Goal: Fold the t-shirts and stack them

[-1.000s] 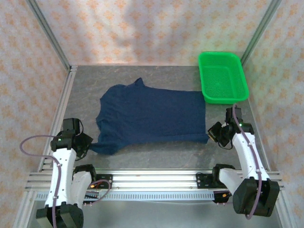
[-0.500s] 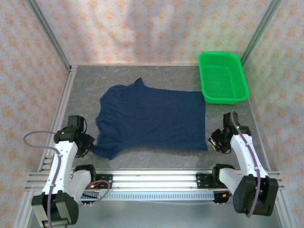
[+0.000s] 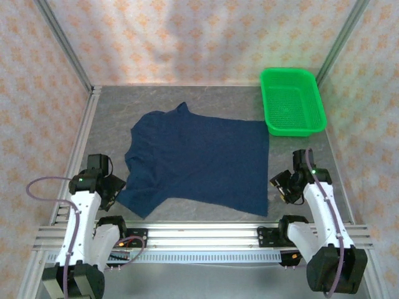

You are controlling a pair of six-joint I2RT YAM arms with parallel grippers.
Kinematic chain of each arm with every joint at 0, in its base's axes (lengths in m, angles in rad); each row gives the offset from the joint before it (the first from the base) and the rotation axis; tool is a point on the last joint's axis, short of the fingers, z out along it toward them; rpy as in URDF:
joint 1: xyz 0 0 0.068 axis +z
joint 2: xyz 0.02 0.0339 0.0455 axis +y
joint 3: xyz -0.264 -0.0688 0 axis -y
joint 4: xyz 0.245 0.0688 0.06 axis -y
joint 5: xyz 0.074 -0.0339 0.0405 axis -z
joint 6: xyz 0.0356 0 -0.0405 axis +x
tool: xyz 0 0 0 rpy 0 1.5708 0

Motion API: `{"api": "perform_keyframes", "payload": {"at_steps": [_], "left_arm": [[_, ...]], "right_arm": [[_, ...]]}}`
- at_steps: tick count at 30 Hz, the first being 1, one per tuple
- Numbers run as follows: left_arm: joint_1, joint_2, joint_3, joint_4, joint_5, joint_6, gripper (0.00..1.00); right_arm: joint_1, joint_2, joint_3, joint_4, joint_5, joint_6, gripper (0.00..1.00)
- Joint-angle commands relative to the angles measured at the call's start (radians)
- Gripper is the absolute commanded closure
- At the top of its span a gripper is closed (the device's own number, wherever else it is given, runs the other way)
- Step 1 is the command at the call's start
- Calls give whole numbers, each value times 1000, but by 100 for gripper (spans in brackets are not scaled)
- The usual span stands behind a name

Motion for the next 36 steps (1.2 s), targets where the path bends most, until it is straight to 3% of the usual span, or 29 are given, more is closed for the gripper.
{"api": "perform_keyframes", "payload": {"at_steps": [1, 10, 20, 25, 28, 30, 33, 36], "left_arm": [[-1, 79, 1, 3, 13, -5, 31], [-1, 129, -5, 29, 27, 20, 29], [0, 257, -27, 120, 66, 37, 35], [1, 324, -46, 167, 66, 40, 40], [20, 368, -70, 212, 63, 50, 51], [43, 401, -98, 259, 69, 61, 65], [67, 440, -107, 304, 86, 87, 85], [69, 429, -96, 315, 94, 108, 97]], "right_arm": [[68, 2, -39, -58, -25, 45, 48], [276, -53, -140, -71, -10, 172, 54], [347, -10, -236, 104, -17, 267, 57], [360, 69, -268, 225, -9, 288, 65], [360, 135, -269, 290, 4, 313, 80], [365, 143, -297, 339, -6, 331, 90], [368, 75, -267, 304, 32, 347, 100], [368, 32, -180, 210, 94, 316, 100]]}}
